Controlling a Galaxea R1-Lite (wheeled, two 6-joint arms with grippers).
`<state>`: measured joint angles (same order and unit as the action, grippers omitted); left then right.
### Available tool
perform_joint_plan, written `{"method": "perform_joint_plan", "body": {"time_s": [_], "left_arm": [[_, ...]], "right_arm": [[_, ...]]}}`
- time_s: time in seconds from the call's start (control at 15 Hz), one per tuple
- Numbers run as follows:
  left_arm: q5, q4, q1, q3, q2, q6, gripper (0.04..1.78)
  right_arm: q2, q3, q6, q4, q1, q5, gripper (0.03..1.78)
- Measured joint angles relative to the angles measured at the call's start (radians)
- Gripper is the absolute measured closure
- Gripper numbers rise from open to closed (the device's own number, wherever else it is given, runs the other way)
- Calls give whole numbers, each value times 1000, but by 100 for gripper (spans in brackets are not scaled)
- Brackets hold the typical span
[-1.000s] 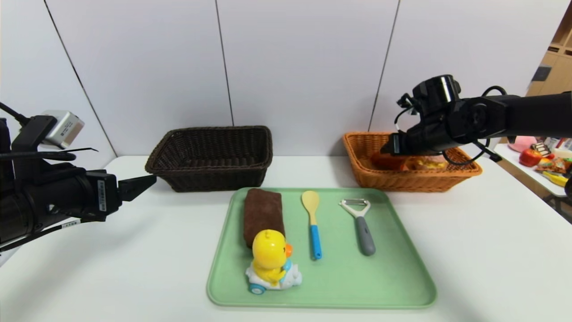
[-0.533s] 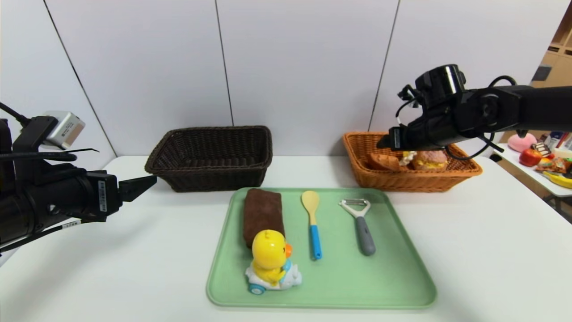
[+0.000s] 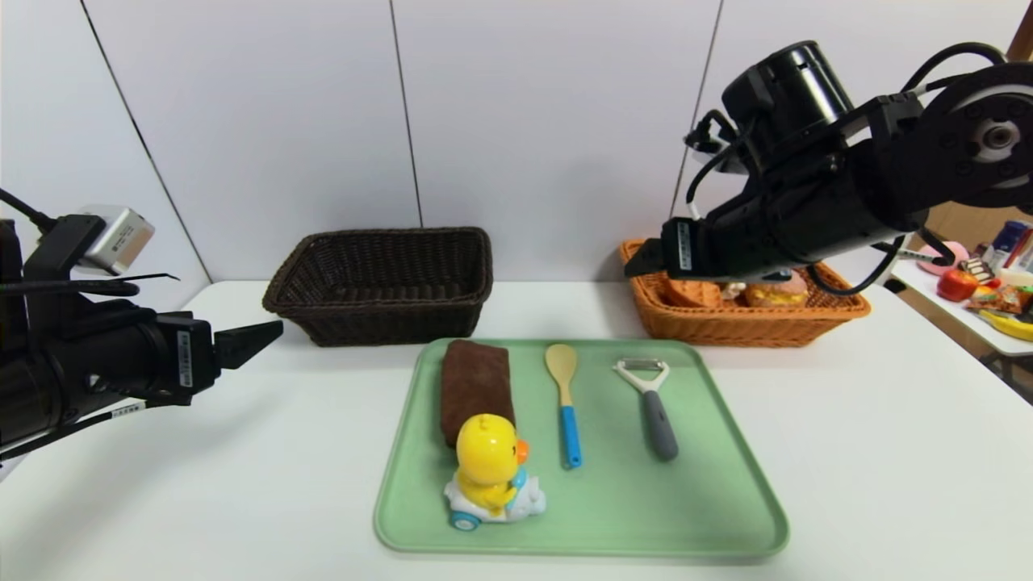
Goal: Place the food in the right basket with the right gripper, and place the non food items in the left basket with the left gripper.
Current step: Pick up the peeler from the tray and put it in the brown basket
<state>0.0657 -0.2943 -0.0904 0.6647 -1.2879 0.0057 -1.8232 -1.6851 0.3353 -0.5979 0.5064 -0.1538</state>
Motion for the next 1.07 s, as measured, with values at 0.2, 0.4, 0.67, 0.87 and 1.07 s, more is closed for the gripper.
{"method": "perform_joint_plan", "body": {"time_s": [0.2, 0.4, 0.67, 0.87, 1.07], "left_arm": [[0, 0, 0, -4, 2, 0, 13], [0, 0, 0, -19, 11, 1, 13], [0, 0, 0, -29, 20, 0, 13], [0, 0, 0, -32, 23, -1, 13], [-1, 0, 0, -36, 23, -3, 13]], "right_arm": [[37, 87, 76, -3, 50, -40, 14], [61, 219, 113, 3, 87, -43, 13], [55, 375, 153, 67, 124, -73, 12], [22, 440, 153, 155, 129, -81, 12], [-13, 473, 153, 199, 129, -82, 12]]}}
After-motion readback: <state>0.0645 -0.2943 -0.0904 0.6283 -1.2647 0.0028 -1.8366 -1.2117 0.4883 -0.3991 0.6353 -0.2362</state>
